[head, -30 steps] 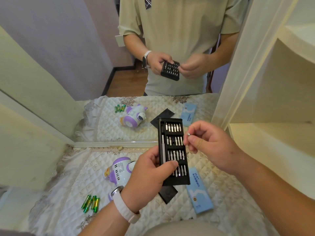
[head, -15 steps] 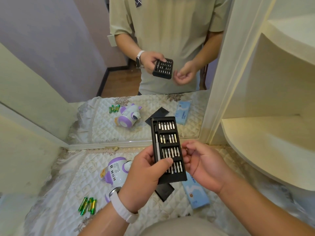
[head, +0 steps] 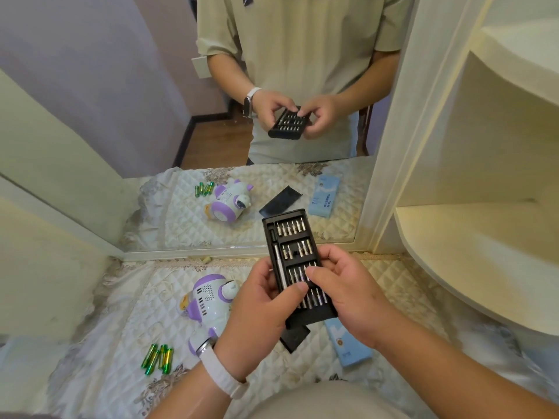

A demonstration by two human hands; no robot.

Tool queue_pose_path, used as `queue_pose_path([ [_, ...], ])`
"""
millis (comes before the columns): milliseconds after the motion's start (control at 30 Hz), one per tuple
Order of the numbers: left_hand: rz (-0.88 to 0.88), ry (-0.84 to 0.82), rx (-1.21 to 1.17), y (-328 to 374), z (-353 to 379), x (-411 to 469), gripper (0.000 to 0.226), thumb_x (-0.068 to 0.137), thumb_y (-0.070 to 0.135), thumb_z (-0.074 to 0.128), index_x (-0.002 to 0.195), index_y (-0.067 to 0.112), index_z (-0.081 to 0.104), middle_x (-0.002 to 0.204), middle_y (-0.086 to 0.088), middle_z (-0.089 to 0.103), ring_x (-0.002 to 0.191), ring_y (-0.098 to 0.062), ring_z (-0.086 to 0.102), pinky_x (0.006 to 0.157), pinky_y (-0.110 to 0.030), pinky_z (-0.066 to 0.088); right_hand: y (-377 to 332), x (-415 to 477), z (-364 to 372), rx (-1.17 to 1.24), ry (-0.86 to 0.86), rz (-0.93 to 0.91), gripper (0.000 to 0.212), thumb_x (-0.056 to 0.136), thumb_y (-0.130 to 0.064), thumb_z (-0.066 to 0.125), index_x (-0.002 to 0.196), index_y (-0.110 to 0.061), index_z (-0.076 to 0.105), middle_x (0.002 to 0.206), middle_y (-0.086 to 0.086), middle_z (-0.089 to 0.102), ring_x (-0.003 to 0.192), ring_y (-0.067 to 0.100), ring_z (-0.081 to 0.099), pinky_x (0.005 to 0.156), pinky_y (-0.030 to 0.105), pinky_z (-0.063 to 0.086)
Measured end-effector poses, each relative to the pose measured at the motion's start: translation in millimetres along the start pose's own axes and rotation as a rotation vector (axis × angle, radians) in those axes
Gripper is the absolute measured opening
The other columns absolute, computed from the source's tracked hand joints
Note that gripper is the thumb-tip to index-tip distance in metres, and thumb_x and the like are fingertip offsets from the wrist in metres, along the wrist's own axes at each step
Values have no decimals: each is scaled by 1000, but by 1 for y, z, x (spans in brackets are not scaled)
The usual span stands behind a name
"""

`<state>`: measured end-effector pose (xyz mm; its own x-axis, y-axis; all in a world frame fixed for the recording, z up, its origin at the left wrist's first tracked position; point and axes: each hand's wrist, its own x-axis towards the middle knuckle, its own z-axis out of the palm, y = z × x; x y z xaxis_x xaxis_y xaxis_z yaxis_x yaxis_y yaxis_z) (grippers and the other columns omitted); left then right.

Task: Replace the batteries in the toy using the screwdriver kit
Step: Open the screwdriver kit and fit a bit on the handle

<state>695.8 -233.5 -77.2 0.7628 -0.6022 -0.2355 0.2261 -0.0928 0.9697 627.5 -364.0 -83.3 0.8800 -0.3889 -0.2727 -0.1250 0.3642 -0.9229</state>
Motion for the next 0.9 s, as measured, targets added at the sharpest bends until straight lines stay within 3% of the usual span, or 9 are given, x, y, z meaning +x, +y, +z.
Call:
queue_pose_path([
  [67, 15, 68, -48, 1, -1, 1, 43, 90, -6, 63, 121, 22, 53, 93, -5, 75, 79, -18, 71, 65, -28, 57, -1, -3, 0, -68, 14, -49, 18, 91, 2, 56, 102, -10, 62, 91, 15, 72, 81, 27, 69, 75, 47, 59],
  [133, 81, 143, -2, 1, -7, 4, 53, 84, 7, 71, 123, 36, 50, 90, -5, 65, 67, -18, 61, 61, -33, 52, -1, -5, 0, -120, 6, -87, 19, 90, 2, 57, 99, -14, 63, 90, 17, 71, 80, 30, 68, 73, 50, 59],
  [200, 167, 162, 92, 3, -13, 6, 51, 76, 17, 71, 115, 43, 52, 87, 2, 60, 61, -11, 53, 59, -28, 48, -1, -8, 0, -126, -6, -102, 21, 90, 2, 58, 98, -16, 64, 89, 17, 71, 79, 31, 68, 70, 50, 59],
  [333, 276, 116, 411, 12, -15, 3, 31, 77, 31, 70, 98, 46, 53, 82, 22, 56, 60, -3, 54, 55, -22, 46, -7, -11, -3, -68, -39, -89, 19, 90, 4, 56, 99, -11, 63, 87, 16, 72, 74, 24, 68, 64, 39, 59],
  [467, 344, 93, 721, 18, -14, -3, 30, 78, 58, 58, 103, 48, 44, 78, 15, 59, 63, -6, 57, 56, -30, 50, -11, -14, -9, -85, -47, -126, 19, 90, 6, 55, 98, -10, 63, 83, 12, 72, 70, 20, 67, 61, 34, 58],
  [567, 363, 54, 1033, 27, -13, -6, 35, 83, 64, 49, 109, 45, 36, 70, 12, 57, 62, -5, 56, 60, -38, 51, -13, -16, -15, -127, -48, -150, 18, 90, 6, 55, 98, -9, 63, 86, 18, 70, 71, 25, 66, 64, 41, 58],
  [700, 333, -33, 1029, 35, -9, -3, 33, 82, 63, 48, 106, 47, 32, 66, 12, 55, 60, -6, 54, 59, -34, 48, -13, -19, -22, -118, -28, -142, 18, 91, 5, 54, 98, -9, 62, 87, 19, 70, 73, 26, 66, 64, 38, 58],
  [900, 376, -35, 1090, 37, -3, -5, 35, 84, 63, 48, 110, 44, 34, 62, 10, 51, 55, -8, 51, 56, -33, 47, -12, -22, -28, -104, -27, -135, 19, 91, 4, 54, 99, -11, 63, 87, 19, 70, 74, 29, 66, 65, 41, 59],
])
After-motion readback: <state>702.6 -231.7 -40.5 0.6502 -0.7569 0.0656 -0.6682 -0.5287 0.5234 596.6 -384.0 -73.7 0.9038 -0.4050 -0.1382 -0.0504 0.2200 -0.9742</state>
